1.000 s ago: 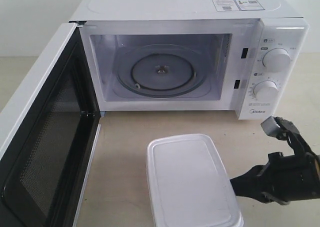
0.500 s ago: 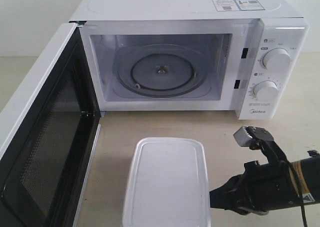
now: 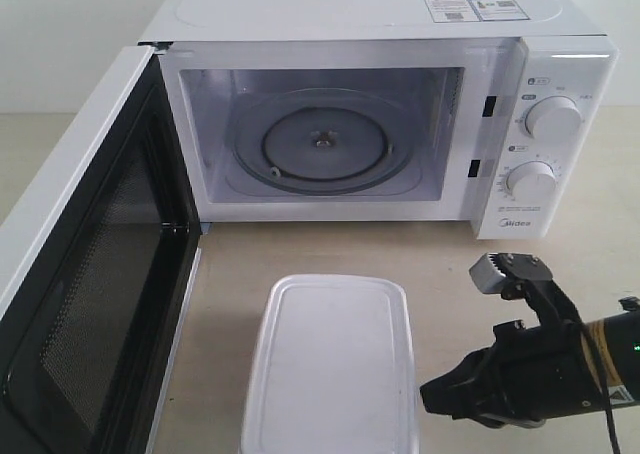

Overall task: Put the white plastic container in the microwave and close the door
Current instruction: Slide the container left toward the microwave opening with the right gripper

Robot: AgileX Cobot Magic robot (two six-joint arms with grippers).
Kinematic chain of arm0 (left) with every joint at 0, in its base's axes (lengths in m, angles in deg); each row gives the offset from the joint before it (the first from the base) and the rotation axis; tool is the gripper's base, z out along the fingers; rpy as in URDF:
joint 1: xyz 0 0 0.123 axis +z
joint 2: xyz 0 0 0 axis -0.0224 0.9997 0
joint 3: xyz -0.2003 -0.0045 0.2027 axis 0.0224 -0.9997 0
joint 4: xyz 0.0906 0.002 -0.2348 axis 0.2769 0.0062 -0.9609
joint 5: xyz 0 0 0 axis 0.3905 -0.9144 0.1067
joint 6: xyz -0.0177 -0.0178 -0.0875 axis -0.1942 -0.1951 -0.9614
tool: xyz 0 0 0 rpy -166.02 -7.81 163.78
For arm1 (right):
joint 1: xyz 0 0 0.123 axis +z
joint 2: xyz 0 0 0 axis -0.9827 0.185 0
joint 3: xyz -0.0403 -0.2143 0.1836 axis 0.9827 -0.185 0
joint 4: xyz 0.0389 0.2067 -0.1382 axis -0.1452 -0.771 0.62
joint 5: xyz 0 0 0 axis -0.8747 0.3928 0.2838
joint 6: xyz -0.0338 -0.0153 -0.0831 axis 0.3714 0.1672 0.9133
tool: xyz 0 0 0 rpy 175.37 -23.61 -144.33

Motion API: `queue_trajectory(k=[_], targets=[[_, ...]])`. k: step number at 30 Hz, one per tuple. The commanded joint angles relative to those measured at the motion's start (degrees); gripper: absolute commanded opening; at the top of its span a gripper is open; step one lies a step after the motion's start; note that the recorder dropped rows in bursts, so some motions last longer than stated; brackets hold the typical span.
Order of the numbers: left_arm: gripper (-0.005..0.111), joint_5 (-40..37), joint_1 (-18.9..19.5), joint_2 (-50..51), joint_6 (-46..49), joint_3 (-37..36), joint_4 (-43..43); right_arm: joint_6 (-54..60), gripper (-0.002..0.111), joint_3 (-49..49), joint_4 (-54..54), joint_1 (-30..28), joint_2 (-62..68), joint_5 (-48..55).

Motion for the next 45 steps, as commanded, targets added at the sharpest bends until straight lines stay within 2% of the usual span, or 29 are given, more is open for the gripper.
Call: queue_trajectory(k=[1, 4, 10, 14, 17, 21, 23, 30, 45], targets=[[0.004, 0.04, 0.1, -0.23, -0.53, -0.2, -0.45, -3.86, 0.0, 0.06, 1.63, -0.01, -4.45, 2.43], [0.004, 0.04, 0.1, -0.23, -0.53, -0.2, -0.45, -4.7, 0.0, 0.06, 2.01, -0.01, -7.9, -0.77], [0.004, 0.04, 0.1, -0.23, -0.53, -0.2, -0.45, -14.79, 0.0, 0.06, 8.54, -0.01, -12.85, 3.17], [0.004, 0.04, 0.1, -0.23, -0.53, -0.2, -0.45, -17.94, 0.001, 0.06, 11.05, -0.01, -12.96, -2.14], [0.004, 0.04, 0.1, -0.23, -0.53, -0.2, -0.45, -18.87, 0.015, 0.06, 11.05, -0.01, -12.96, -3.83], [0.004, 0.04, 0.1, -0.23, -0.53, -0.2, -0.45, -23.69, 0.048, 0.06, 11.05, -0.01, -12.96, -2.55], [0.004, 0.04, 0.1, -0.23, -0.53, -0.2, -0.45, -26.26, 0.055, 0.06, 11.05, 0.09, -12.96, -1.45], [0.004, 0.04, 0.1, -0.23, -0.53, -0.2, -0.45, -28.3, 0.048, 0.06, 7.0, 0.09, -12.96, 1.17], [0.004, 0.04, 0.1, -0.23, -0.53, -0.2, -0.45, -30.15, 0.049, 0.06, 4.31, 0.09, -9.95, -3.58]])
